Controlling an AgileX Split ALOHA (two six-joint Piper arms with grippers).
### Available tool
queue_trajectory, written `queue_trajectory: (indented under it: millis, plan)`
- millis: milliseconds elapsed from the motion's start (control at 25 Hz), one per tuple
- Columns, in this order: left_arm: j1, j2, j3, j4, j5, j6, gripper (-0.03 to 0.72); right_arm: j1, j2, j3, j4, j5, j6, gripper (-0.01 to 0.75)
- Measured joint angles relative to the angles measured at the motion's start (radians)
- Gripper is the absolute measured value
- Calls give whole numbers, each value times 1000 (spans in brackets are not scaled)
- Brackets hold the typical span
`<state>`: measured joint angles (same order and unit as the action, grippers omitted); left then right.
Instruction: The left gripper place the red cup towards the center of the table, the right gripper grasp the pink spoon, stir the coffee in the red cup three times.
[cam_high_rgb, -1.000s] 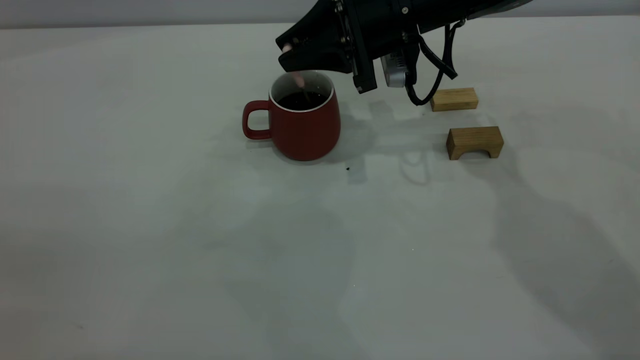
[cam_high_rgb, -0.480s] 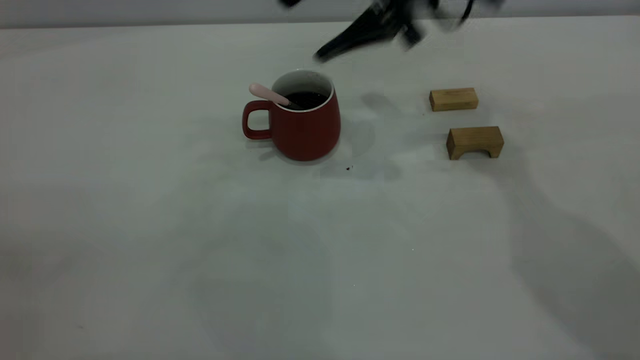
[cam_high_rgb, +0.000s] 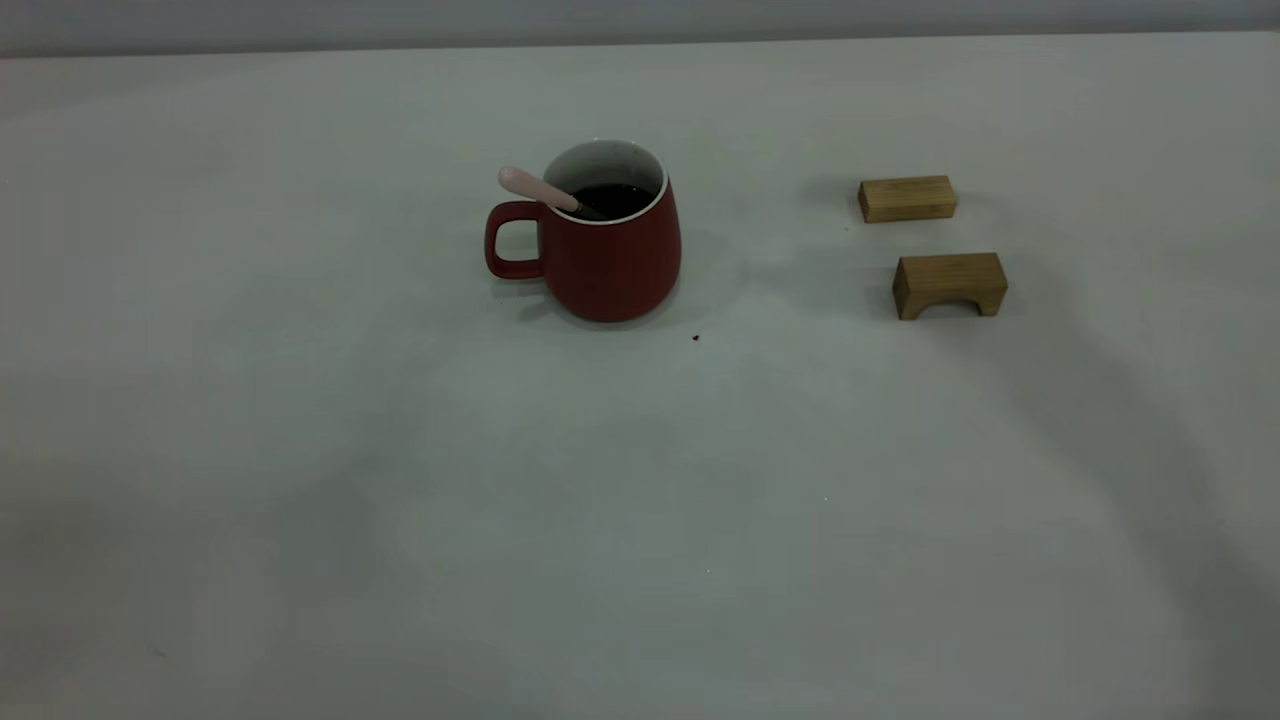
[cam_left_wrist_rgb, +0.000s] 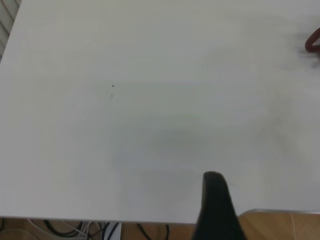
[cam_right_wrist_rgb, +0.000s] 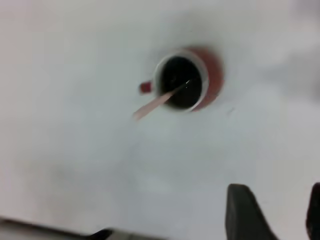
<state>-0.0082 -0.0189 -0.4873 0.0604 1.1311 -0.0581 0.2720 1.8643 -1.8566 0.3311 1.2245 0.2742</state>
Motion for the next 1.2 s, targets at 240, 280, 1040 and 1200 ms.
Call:
queue_trajectory:
  millis: [240,280,1040,1200]
  plan:
    - [0,0,0,0,0,0,585,8,-294,218,-132,6,-133,200]
    - [0,0,0,0,0,0,585,8,-351,282,-152,9,-144,189]
    - [0,0,0,0,0,0,585,-121,-1380,1162,-279,13,-338,190]
    - [0,0,0,0,0,0,585,-150,-1564,1267,-277,-3,-338,196]
